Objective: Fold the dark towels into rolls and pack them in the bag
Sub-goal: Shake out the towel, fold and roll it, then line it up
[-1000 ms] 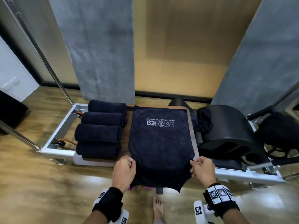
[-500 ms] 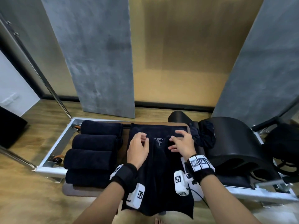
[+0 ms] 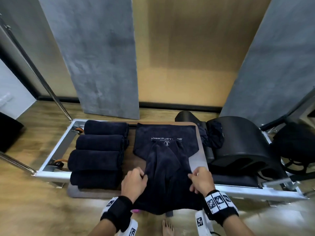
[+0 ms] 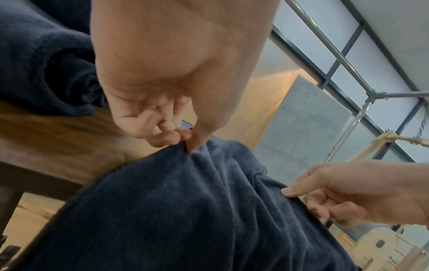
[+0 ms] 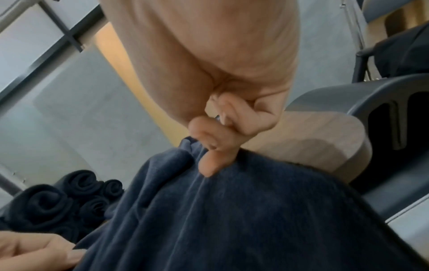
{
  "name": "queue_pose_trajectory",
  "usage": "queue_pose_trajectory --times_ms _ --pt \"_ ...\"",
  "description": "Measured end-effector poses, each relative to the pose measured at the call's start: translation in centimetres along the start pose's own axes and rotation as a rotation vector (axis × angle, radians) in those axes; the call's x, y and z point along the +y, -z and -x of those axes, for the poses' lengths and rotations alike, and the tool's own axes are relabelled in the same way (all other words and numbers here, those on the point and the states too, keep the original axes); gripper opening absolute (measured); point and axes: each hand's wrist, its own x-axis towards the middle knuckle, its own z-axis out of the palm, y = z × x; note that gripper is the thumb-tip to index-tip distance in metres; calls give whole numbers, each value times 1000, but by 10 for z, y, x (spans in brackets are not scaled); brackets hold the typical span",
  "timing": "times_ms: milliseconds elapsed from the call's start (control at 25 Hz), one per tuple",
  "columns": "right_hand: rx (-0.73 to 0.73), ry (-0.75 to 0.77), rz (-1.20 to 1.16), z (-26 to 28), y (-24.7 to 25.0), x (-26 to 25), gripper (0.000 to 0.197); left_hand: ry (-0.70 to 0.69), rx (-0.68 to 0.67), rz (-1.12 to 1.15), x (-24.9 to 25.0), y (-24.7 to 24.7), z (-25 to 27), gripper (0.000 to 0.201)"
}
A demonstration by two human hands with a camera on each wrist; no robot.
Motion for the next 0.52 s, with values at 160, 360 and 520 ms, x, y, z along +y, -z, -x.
queue_pose_trajectory --times_ms 160,360,520 --pt "144 67 -448 5 10 -18 9 37 137 675 16 6 -5 10" --pt "144 293 -381 31 7 8 67 -262 95 561 1 -9 23 40" --pt "236 454 78 60 -4 54 37 -464 59 41 -32 -24 58 24"
